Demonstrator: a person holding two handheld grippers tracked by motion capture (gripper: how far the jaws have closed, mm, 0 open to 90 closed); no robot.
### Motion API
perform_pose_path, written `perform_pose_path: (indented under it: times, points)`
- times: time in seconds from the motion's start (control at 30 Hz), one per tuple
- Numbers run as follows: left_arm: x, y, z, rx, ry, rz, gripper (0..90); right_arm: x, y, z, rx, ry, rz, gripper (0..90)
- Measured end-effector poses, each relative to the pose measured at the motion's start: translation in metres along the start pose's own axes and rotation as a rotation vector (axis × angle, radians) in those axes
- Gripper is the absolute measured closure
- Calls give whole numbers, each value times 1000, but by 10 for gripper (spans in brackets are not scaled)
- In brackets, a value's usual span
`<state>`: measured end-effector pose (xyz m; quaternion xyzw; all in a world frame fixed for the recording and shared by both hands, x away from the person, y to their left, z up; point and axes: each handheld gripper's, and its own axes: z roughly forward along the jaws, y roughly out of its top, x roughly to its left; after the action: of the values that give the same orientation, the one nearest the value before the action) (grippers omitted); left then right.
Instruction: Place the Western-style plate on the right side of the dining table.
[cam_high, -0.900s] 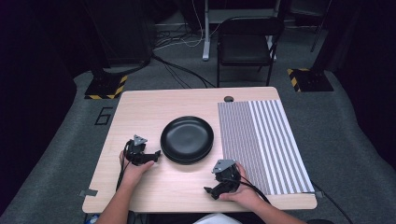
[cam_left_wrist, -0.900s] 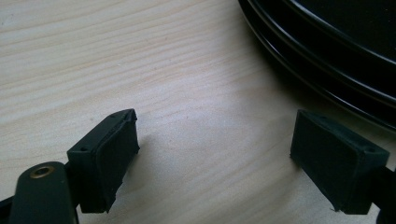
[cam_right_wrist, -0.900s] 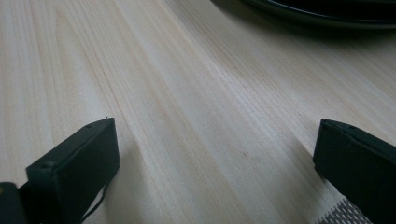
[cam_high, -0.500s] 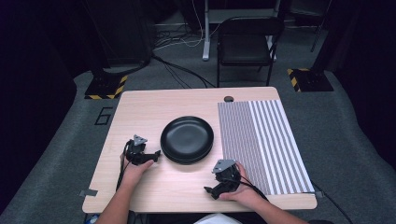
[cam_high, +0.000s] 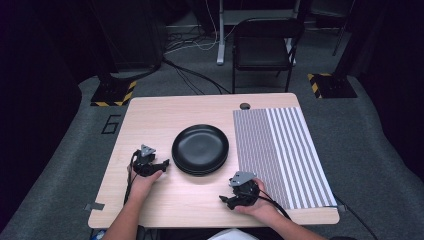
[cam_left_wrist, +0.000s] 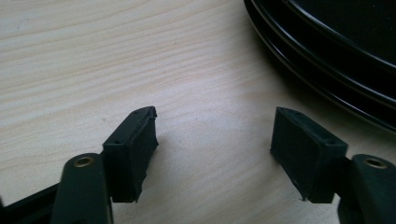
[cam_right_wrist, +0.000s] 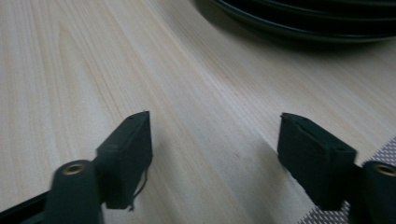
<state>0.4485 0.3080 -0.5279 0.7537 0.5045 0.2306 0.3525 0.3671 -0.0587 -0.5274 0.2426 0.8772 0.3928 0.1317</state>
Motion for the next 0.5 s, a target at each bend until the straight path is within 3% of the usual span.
perform_pose_path:
  times: [0.17,0.27,0.33,0.5]
  points:
    - [-1,1,-2,10,-13,1,441,2,-1,-2,-18,-31,-13,407]
    - [-2,1,-4,16,-19,4,482,1,-1,-2,-6,-23,35,433]
    - [-2,2,-6,32,-36,-13,500,-1,0,-3,8,-11,62,461]
    - [3,7,-14,10,-36,-53,508,-7,3,-8,52,-2,95,509]
